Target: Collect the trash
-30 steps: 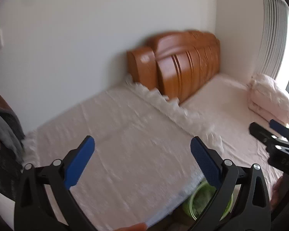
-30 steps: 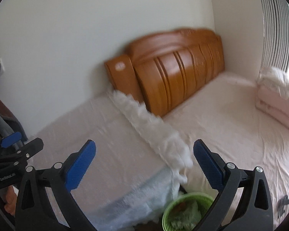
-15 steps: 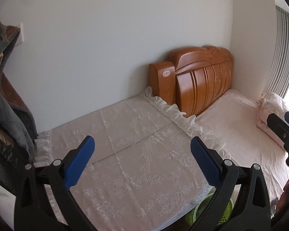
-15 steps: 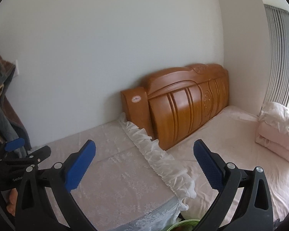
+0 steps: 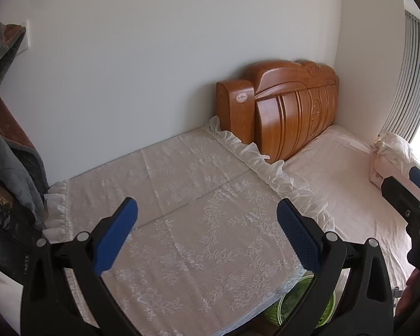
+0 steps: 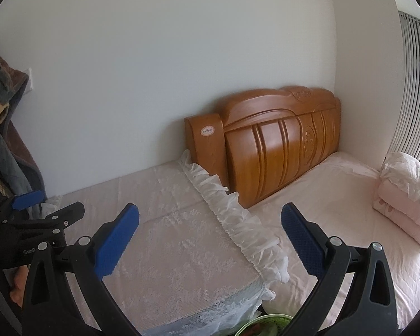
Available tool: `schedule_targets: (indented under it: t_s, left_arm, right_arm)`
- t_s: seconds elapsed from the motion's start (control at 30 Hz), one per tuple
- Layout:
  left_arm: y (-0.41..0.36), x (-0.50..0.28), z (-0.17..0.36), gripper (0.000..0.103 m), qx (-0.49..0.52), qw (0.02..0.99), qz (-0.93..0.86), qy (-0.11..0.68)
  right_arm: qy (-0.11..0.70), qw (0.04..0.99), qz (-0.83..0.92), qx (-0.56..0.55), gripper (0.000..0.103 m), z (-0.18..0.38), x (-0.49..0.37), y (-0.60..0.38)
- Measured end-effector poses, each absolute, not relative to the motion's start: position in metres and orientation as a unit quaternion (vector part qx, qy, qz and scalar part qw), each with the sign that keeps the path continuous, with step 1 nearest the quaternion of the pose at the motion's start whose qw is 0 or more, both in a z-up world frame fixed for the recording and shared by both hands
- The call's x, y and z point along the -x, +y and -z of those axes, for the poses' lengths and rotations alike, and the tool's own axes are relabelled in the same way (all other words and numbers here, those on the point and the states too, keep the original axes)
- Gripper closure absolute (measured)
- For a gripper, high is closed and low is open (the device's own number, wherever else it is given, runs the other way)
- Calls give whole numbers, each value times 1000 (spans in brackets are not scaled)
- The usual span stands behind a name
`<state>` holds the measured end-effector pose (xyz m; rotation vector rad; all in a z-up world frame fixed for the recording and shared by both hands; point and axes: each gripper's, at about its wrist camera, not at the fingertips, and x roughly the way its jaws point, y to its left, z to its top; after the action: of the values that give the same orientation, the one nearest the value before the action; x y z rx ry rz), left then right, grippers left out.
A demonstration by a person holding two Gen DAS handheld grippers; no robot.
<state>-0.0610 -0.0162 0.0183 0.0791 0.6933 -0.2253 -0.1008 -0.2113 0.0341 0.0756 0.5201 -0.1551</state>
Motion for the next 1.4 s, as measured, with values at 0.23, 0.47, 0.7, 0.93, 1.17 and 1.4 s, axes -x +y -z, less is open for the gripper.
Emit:
schedule_targets:
  t_s: [0.23, 0.47, 0.7, 0.93, 1.17, 1.4]
  left_arm:
    - [-17, 61, -17, 8, -37, 932, 113, 342]
    - [-20, 61, -16, 8, -42, 932, 111, 341]
    - [-20, 61, -16, 8, -42, 933, 110, 341]
    - [-21, 62, -16, 8, -42, 932, 109, 342]
    - [-22, 61, -16, 8, -44, 932, 110, 343]
    - [-23, 61, -14, 8, -45, 931, 110, 345]
  right_arm:
    - [256, 963, 76, -37, 2, -34, 101, -210]
    - [258, 963, 73, -39, 2, -34, 102, -209]
    - [260, 962, 74, -44, 2, -32, 101, -213]
    - [262, 961, 73, -45, 2, -30, 100, -214]
    - [263, 961, 75, -47, 2, -27, 100, -216]
    - [265, 960, 77, -54, 2, -25, 99, -218]
